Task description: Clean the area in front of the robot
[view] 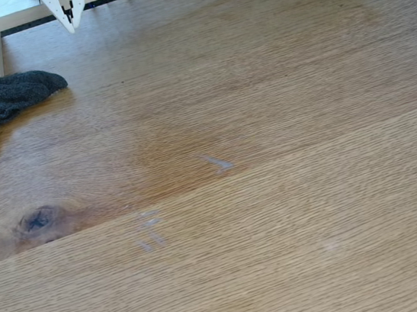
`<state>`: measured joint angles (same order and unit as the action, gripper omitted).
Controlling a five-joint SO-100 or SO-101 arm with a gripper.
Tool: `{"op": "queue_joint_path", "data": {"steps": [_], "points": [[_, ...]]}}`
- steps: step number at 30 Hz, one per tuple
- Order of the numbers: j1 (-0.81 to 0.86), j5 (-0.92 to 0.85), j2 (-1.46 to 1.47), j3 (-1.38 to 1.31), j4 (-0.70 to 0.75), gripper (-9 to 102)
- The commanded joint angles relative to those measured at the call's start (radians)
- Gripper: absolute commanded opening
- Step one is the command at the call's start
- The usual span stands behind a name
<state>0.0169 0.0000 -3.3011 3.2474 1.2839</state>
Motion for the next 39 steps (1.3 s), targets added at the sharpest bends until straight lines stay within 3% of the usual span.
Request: {"op": "queue_joint_path", "data": {"steps": [1,16,18,20,23,26,32,39], "points": [[0.351,0.032,-0.006,0.106,-0.015,0],[0.348,0.031,-0.002,0.106,-0.018,0],[0.344,-0.043,0.069,0.103,-0.098,0],[0.325,-0.075,0.229,0.083,-0.272,2],[0.287,-0.112,0.471,-0.02,-0.518,10],[0.282,-0.109,0.729,-0.212,-0.632,23],[0.528,-0.063,1.269,-0.635,-0.767,33],[0.896,-0.123,1.697,-0.974,-0.729,37]]}}
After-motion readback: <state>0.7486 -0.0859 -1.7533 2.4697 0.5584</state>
